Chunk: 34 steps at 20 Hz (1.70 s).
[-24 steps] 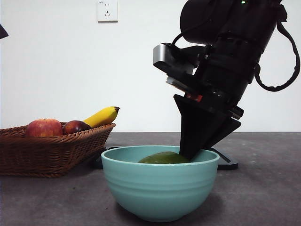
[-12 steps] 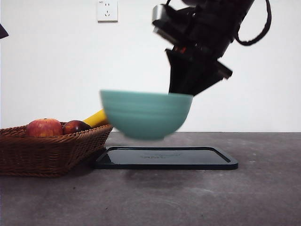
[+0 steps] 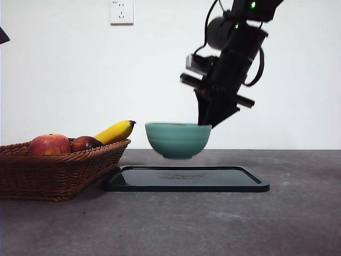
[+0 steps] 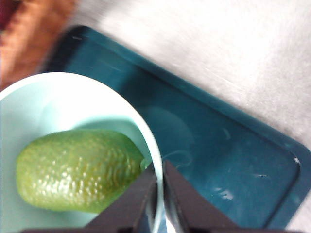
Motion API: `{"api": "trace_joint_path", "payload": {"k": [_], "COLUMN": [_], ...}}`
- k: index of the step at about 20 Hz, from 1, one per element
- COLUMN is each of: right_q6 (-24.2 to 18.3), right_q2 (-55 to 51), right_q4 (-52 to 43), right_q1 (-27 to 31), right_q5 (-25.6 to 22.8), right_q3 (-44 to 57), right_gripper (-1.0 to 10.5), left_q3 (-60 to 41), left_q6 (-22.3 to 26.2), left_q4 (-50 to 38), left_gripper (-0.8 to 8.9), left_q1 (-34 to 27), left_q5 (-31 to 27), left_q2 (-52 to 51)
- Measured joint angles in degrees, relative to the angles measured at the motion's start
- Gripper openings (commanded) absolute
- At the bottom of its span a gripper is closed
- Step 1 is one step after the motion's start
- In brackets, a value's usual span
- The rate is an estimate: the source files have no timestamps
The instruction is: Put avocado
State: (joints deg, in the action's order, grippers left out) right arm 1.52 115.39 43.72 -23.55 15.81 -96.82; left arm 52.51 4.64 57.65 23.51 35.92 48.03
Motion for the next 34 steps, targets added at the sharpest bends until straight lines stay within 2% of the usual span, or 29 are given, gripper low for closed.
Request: {"api": "trace_joint_path", "payload": {"k": [11, 12, 15, 19, 24, 30, 34], "right_q6": [0.0, 0.0, 0.0, 0.6, 0.8, 0.2, -0.1], "right_q2": [4.6, 4.6, 4.6, 3.2, -12.9, -30.5, -41.9], "right_q4": [-1.9, -1.9, -1.2, -0.3, 5.1, 15.5, 14.1], "right_q1": [0.8, 0.8, 0.8, 1.1, 1.5, -0.9, -2.5], "right_q5": [0.1, 0.1, 0.2, -1.2, -0.9, -0.9, -0.9], "right_q3": [0.0, 0.0, 0.0, 0.0, -0.2, 0.4, 11.4], "right_gripper": [0.1, 0.2, 1.9, 2.0, 2.0, 2.0, 2.0], "left_q3": [0.0, 0.0, 0.0, 0.0, 0.0, 0.0, 0.0], "left_q6": [0.0, 0.0, 0.0, 0.0, 0.0, 0.0, 0.0], "left_q4": [0.0, 0.0, 0.0, 0.0, 0.0, 0.0, 0.0], "left_gripper": [3.7, 3.7, 3.7, 3.7, 3.7, 3.7, 3.7], "left_q1": [0.0, 0.0, 0.0, 0.0, 0.0, 0.0, 0.0], "left_q5": [0.0, 0.0, 0.0, 0.0, 0.0, 0.0, 0.0], "left_q2": [0.0, 0.0, 0.0, 0.0, 0.0, 0.0, 0.0]}}
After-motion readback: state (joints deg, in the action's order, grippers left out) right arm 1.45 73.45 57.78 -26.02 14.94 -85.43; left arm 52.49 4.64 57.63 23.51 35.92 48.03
